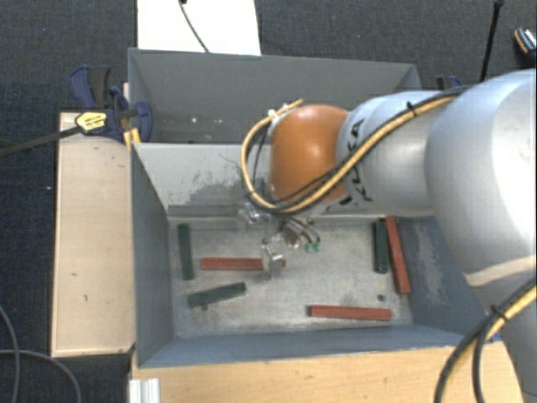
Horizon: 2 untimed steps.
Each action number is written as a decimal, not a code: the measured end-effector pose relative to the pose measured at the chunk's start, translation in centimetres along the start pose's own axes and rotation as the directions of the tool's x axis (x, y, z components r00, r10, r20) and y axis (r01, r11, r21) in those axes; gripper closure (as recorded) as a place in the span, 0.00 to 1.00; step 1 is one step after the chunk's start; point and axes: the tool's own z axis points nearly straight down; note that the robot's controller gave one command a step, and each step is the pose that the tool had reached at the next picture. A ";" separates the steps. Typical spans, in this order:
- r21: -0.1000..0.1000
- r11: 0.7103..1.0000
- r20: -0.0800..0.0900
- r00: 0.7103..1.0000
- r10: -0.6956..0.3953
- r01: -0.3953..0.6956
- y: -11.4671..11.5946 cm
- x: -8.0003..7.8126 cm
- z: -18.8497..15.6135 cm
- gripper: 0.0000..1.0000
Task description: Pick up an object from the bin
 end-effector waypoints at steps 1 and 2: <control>0.000 1.000 0.000 1.000 0.004 -0.004 0.0 0.0 0.0 1.00; 0.000 1.000 0.000 1.000 0.009 -0.009 0.0 -0.2 -3.0 1.00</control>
Offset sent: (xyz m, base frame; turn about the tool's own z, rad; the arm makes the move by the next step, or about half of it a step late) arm 0.0000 0.0000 0.0000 0.0000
